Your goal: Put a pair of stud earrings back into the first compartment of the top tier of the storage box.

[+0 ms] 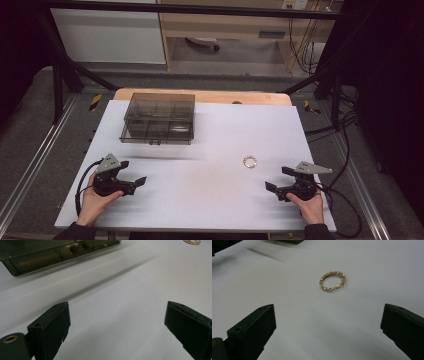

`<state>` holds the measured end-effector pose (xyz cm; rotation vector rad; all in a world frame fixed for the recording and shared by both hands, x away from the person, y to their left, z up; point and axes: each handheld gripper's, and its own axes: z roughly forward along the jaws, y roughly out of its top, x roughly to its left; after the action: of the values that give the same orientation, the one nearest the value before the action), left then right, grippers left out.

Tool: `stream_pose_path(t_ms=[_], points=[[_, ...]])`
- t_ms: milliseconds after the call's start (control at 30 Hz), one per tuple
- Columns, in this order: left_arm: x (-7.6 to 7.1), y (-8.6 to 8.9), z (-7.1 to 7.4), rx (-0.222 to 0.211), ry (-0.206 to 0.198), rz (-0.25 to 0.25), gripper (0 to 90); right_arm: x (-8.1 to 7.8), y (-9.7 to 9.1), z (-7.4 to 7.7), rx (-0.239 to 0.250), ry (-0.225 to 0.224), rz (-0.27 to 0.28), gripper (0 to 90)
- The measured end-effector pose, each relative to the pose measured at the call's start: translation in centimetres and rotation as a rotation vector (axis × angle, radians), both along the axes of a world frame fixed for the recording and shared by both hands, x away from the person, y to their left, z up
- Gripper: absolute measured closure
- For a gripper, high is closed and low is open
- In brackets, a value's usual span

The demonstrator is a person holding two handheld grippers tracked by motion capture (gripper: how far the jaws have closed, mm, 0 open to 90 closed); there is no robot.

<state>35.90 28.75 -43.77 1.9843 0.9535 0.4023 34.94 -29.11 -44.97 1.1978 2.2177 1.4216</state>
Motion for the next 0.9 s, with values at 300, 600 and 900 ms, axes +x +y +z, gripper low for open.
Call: stream_pose_path(t_ms=[300,600,900], points=[[-0.1,-0.7,0.1,0.016,0.005,-0.015,6.0,-0.1,0.0,0.0,-0.003,0.007,0.004,0.5],[0.0,-1.5,0.2,0.026,0.015,-0.019,6.0,-0.1,0.0,0.0,-0.011,0.006,0.010,0.5],[0.1,-2.8,0.3,0.031,0.022,-0.027,6.3,0.0,0.0,0.0,-0.017,0.008,0.014,0.5]])
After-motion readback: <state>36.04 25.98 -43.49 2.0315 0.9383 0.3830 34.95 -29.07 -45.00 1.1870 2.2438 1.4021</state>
